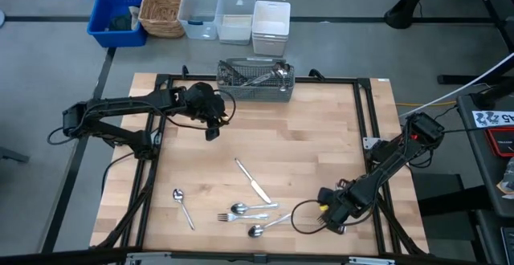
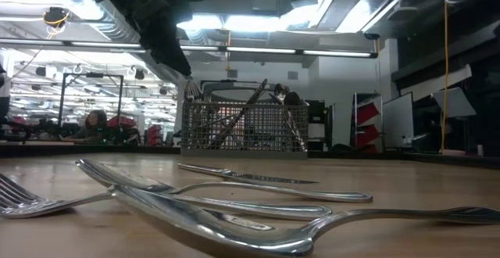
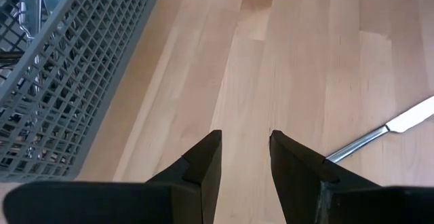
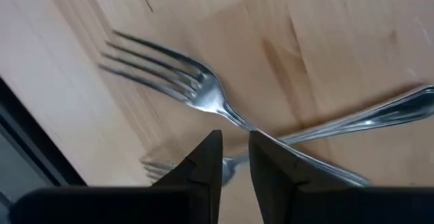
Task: Sort silverware
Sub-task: Put the silver fork into the dishwasher utensil holder
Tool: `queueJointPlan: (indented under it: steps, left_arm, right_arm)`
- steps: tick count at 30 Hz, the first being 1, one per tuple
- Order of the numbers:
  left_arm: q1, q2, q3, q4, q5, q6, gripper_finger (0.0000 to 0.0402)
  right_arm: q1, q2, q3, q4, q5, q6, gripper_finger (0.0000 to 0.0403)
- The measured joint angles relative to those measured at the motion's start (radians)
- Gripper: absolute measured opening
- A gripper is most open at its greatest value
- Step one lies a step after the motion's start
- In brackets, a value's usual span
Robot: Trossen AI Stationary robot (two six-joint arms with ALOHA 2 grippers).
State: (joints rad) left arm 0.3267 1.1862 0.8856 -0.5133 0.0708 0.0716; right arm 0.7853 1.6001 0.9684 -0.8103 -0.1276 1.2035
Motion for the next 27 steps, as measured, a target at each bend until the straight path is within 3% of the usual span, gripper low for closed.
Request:
queueJointPlan:
  steps: [9,16,27]
  left_arm:
    - [0.0,0.0,0.0,0.0,0.0,-0.031,0.0111]
    - [0.0,0.0,0.0,0.0,-0.001,-0.046,0.0111]
    - [0.0,0.0,0.0,0.0,-0.002,-0.046,0.0111]
  right_arm:
    - [0.0,0.0,-0.011,-0.026,0.002,-0.156,0.0074]
    - [0.0,0.0,-0.049,-0.022,-0.041,-0.162,0.0074]
    - [0.0,0.0,-0.051,0.059,-0.014,-0.178,0.0074]
